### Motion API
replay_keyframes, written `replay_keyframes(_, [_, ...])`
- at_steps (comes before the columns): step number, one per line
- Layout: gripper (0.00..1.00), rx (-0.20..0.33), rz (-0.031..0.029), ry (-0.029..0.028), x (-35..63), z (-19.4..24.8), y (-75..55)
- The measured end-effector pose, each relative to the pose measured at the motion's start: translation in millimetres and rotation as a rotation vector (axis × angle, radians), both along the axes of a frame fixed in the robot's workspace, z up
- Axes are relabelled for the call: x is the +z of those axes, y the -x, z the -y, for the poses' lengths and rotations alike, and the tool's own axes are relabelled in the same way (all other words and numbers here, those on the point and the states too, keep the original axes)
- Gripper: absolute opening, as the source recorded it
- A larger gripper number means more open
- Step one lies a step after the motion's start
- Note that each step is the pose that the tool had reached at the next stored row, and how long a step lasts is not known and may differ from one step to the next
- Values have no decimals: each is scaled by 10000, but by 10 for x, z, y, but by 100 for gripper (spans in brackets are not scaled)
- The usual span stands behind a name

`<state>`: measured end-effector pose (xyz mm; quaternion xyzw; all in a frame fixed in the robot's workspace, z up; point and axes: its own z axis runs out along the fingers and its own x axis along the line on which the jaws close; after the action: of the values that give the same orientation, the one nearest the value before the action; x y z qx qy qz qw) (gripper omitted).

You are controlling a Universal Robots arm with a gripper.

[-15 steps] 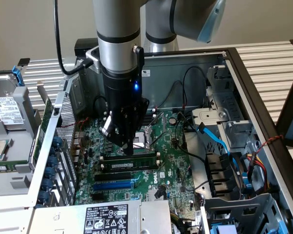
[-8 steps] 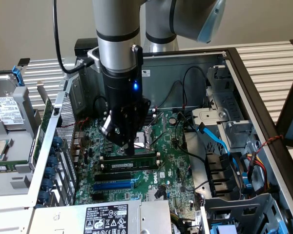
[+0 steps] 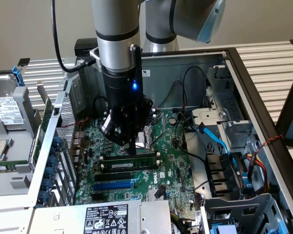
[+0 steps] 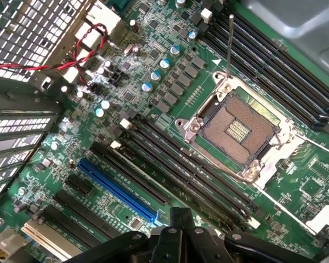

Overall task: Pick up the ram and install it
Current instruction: 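Press down the ram until it locks into place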

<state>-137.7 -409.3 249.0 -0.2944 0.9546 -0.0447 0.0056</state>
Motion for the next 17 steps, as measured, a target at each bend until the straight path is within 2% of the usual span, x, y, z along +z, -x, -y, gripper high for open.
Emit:
replay_keyframes(5, [11,-594,106,1,1,0,0])
replay_keyframes(7, [11,-840,126,3,1,1,0])
replay_keyframes(13, [11,-1576,148,-1,1,0,1])
replay_keyframes(17, [11,-1993,147,-75,1,0,0])
